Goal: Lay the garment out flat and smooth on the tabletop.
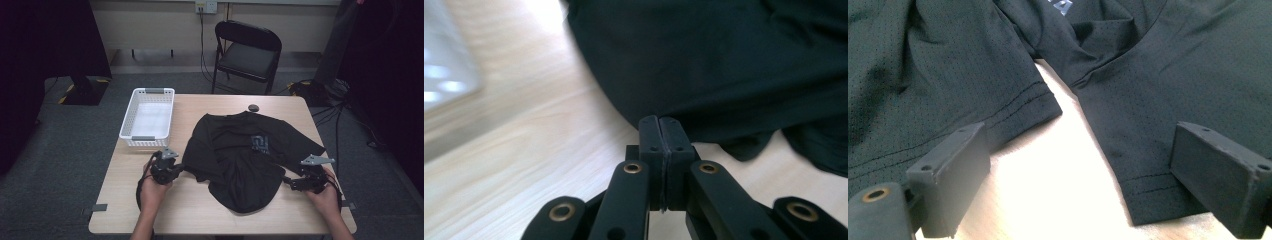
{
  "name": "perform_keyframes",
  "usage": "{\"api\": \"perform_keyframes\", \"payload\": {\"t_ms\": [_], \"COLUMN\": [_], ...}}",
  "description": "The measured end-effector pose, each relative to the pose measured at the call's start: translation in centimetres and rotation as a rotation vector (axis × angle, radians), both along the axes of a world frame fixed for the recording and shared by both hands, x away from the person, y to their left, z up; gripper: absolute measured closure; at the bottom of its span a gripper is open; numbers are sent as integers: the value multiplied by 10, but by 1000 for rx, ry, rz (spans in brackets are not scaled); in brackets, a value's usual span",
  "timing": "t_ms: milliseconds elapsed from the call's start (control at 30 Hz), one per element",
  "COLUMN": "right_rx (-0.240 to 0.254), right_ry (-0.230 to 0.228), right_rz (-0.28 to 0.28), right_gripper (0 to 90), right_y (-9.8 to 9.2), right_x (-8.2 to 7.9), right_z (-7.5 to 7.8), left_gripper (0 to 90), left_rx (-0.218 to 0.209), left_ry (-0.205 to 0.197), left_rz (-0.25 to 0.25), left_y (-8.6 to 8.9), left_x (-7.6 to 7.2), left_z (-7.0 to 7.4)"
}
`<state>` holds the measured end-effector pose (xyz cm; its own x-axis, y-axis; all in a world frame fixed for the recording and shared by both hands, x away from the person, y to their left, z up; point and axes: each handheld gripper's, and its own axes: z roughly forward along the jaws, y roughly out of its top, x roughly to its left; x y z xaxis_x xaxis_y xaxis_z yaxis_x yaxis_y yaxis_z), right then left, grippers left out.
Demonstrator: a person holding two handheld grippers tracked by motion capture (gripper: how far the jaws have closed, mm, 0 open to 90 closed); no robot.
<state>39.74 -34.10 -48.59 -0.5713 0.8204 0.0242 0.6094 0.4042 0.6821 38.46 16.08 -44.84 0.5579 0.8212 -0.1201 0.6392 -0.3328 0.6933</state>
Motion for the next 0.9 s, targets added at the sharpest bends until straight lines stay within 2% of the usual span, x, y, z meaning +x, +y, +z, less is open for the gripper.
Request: {"api": "perform_keyframes", "payload": {"t_ms": [67,133,200,300,333,400,433,467,533,600,767,867,900], "right_rx": [0,0,0,0,0,0,0,0,0,0,0,0,0], "right_ry": [0,0,0,0,0,0,0,0,0,0,0,0,0], "right_rz": [0,0,0,0,0,0,0,0,0,0,0,0,0], "right_gripper": [77,77,77,77,77,77,77,77,77,77,77,77,77], "right_y": [0,0,0,0,0,0,0,0,0,0,0,0,0], "right_x": [0,0,0,0,0,0,0,0,0,0,0,0,0], "right_z": [0,0,0,0,0,0,0,0,0,0,0,0,0], "left_gripper": [899,898,896,882,850,720,633,615,612,613,612,626,629], "left_rx": [-7,-27,-17,2,6,15,12,0,-18,-42,-32,-37,-19], "left_ry": [-4,5,38,42,35,5,4,16,19,52,83,79,70], "left_rz": [17,25,21,34,40,70,93,101,114,133,174,173,152], "left_y": [12,21,24,24,24,27,29,31,34,35,28,25,20], "left_x": [-3,-5,-4,-2,-1,-1,-2,-2,-4,-5,-7,-8,-9], "left_z": [3,1,-7,-15,-16,-19,-20,-21,-23,-24,-29,-29,-30]}}
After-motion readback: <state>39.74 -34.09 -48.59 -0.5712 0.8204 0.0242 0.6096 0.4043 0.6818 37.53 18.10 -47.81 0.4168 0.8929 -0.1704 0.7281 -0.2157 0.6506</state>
